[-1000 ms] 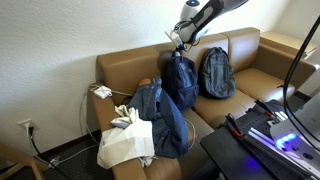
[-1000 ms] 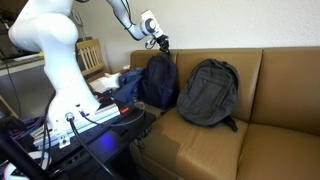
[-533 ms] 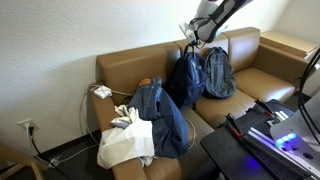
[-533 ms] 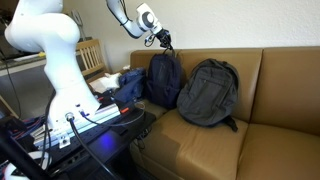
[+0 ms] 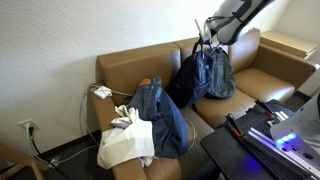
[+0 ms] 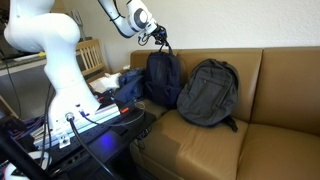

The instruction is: Stack the bags on top of each other.

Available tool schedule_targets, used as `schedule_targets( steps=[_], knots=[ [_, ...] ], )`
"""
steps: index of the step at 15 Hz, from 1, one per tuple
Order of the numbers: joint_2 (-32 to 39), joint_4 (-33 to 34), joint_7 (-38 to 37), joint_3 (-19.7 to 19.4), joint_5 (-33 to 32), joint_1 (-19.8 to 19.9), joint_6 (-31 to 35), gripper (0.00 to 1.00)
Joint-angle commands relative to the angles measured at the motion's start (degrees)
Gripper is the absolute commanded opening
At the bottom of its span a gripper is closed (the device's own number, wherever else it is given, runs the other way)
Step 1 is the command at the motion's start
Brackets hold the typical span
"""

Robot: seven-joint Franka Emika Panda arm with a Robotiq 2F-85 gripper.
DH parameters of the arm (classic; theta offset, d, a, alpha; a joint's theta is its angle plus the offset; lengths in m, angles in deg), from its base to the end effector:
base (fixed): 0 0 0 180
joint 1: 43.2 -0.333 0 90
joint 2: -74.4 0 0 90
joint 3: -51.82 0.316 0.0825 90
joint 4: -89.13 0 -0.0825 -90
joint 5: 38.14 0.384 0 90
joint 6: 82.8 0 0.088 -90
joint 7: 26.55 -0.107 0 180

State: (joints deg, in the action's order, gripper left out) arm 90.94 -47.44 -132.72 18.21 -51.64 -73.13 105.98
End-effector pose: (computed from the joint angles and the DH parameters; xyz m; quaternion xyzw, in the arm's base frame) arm 0.5502 -0.0068 0.2924 -0.6584 0.6766 -0.2701 0.1892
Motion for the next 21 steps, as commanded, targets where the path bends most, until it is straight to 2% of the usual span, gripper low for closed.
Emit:
schedule_targets(
  steps=[1, 4, 8, 11, 13, 16, 17, 18, 19, 21],
  knots=[
    [-10.35, -5.56, 4.74, -6.41, -3.69, -1.91, 6.00, 0.02],
    [-15.58, -7.37, 10.00, -9.69, -8.33, -1.99, 5.34, 0.02],
    [-25.07, -9.54, 13.96, -9.85, -17.03, -0.37, 0.46, 0.02],
    [-32.16, -11.38, 16.80, -11.20, -21.39, -2.49, -2.65, 0.02],
    [-36.94, -11.77, 18.32, -12.53, -21.51, -3.65, -5.83, 0.02],
    [-40.03, -9.44, 15.64, -9.57, -21.51, 1.99, -9.40, 0.02],
    [-39.34, -9.84, 23.52, -0.64, -8.76, 10.57, -9.75, 0.02],
    [-40.30, -9.37, 23.97, 1.46, -5.18, 13.25, -12.02, 0.02],
    [-40.57, -7.03, 15.07, 1.10, -12.99, 15.82, -16.41, 0.02],
    [-41.54, -4.22, 11.32, 6.71, -14.62, 23.66, -25.28, 0.02]
  ],
)
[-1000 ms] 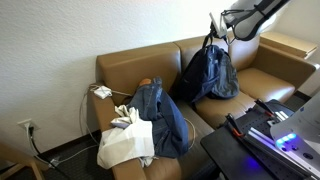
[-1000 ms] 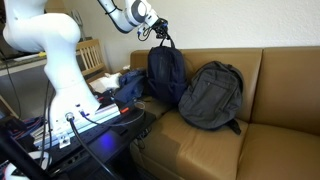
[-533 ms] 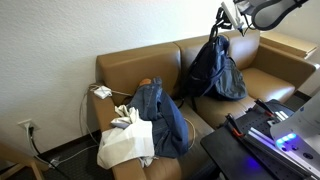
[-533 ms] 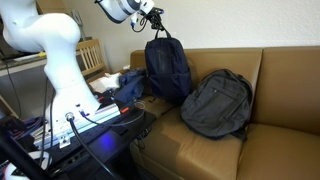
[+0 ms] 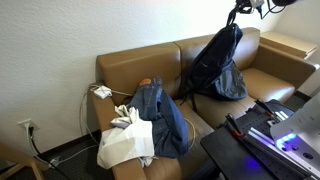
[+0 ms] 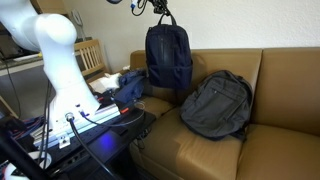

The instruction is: Stack the bags on top of each other.

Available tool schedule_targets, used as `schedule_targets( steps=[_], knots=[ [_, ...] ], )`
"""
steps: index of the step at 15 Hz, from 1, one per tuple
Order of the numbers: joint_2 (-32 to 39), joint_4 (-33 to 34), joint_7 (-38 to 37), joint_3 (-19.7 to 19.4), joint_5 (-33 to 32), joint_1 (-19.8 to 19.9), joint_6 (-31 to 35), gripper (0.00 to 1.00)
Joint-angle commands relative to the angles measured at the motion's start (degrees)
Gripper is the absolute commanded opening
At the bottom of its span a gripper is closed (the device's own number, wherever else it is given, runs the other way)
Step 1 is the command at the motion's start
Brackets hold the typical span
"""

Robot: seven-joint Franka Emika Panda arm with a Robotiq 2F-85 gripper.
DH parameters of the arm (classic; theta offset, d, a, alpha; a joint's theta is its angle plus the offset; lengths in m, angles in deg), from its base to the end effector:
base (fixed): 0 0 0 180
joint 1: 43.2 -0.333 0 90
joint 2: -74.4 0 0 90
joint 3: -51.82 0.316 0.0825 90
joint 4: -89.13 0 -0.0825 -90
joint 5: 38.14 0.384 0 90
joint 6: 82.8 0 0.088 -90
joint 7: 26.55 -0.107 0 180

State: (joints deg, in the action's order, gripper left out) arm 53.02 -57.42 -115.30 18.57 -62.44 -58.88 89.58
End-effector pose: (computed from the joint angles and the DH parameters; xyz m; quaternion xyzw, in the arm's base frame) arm 0.4493 -0.1231 0.4673 -0.6736 0.6323 -0.3147 0.2176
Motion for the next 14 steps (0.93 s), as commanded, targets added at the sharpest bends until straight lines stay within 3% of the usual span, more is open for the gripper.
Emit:
schedule_targets(
  steps=[1, 3, 4, 9, 14],
  knots=[
    [-4.39, 7.18, -8.41, 7.74, -5.34, 11.86, -13.64, 0.02],
    [-4.81, 11.10, -10.80, 9.19, -7.50, 14.71, -23.86, 0.02],
    [-3.14, 12.62, -5.38, 16.79, -0.20, 23.02, -26.04, 0.02],
    [4.89, 26.45, 8.62, 17.04, 11.86, 27.42, -40.15, 0.02],
    [21.79, 38.69, 23.79, 12.56, 31.59, 28.84, -52.77, 0.02]
  ],
)
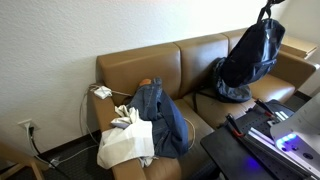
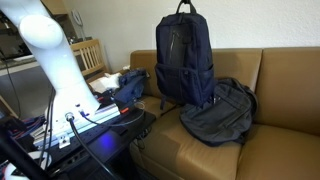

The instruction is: Stack the bags on top of each other.

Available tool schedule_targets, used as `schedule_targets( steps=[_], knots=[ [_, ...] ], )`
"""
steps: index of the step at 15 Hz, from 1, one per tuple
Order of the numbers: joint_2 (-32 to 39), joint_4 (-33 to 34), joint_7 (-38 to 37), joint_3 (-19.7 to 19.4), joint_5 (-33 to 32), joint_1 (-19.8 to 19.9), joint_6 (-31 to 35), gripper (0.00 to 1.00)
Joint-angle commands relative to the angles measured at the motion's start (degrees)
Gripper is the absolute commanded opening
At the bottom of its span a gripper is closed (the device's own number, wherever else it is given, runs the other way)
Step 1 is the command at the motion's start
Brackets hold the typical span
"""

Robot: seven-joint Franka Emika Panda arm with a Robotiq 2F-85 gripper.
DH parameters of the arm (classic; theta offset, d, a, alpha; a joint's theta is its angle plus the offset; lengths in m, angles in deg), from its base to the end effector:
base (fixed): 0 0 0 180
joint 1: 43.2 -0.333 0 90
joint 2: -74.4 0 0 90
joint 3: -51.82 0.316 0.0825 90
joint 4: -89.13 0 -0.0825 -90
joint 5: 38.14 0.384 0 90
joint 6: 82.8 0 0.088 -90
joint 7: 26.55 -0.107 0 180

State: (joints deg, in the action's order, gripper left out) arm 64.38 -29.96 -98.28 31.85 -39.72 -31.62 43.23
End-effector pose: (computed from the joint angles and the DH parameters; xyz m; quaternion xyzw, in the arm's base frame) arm 0.4495 -0.2877 0.5285 -0.6178 0.7731 -0.1277 0.0654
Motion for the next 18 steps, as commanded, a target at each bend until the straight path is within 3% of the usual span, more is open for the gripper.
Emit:
schedule_targets(
  steps=[1, 7, 11, 13, 15, 18],
  knots=[
    [14.31, 13.37, 7.40, -0.67, 10.23, 2.38, -8.41, 0.02],
    [38.23, 26.64, -0.87, -0.51, 8.61, 4.04, -11.28, 0.02],
    [50.52, 38.39, -9.65, -0.87, 8.83, 5.58, -11.55, 0.02],
    [55.91, 44.51, -15.37, -2.13, 6.34, 5.06, -6.86, 0.02],
    [58.86, 49.87, -17.04, -2.48, 2.40, 3.75, -4.74, 0.02],
    [58.97, 49.50, -20.04, -3.02, -2.85, -1.21, 1.91, 0.02]
  ],
)
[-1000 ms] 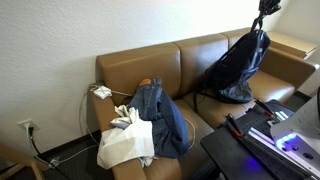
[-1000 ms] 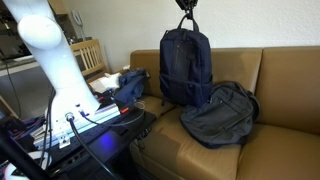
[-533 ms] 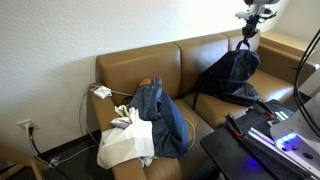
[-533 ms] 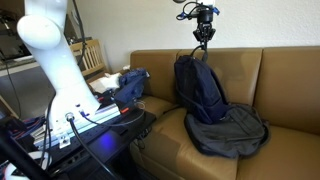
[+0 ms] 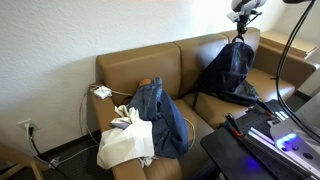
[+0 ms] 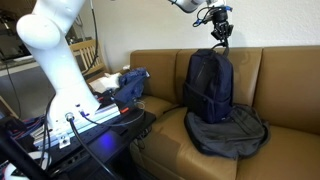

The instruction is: Stack the bags on top of each other.

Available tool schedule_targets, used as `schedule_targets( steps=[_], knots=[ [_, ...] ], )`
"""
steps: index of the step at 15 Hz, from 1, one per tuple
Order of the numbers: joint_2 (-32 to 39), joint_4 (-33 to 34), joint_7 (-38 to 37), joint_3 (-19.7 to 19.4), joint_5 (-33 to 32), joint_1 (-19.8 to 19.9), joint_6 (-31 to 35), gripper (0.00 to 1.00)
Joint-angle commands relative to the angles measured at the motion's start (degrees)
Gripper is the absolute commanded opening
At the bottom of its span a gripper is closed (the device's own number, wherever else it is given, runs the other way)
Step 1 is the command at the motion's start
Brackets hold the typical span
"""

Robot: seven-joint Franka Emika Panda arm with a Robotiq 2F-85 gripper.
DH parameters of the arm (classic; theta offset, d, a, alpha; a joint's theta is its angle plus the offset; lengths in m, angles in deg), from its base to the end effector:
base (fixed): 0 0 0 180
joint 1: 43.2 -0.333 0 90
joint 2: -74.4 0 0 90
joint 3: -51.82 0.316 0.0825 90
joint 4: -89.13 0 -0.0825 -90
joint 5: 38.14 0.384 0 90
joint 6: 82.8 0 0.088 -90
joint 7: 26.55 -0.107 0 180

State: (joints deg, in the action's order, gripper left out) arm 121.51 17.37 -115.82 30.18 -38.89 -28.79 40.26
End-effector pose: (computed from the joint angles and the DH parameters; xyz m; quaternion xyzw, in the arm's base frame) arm 0.6578 -0.3827 0.3032 0.5124 -0.8452 0.1173 0.0961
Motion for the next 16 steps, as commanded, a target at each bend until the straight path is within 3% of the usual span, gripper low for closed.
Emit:
schedule_targets(
  steps=[1, 4, 7, 11, 16],
  knots=[
    [2.62, 1.71, -3.32, -1.05, -5.07, -5.52, 7.97, 0.02],
    [7.07, -1.43, -5.66, -0.27, -8.60, -10.65, 19.71, 0.02],
    [14.75, -0.67, -10.28, -2.24, -11.83, -14.88, 28.94, 0.02],
    [22.70, 2.37, -18.18, -8.70, -12.85, -18.53, 32.39, 0.02],
    [21.44, 1.16, -28.48, -17.59, -13.14, -20.97, 35.37, 0.02]
  ],
)
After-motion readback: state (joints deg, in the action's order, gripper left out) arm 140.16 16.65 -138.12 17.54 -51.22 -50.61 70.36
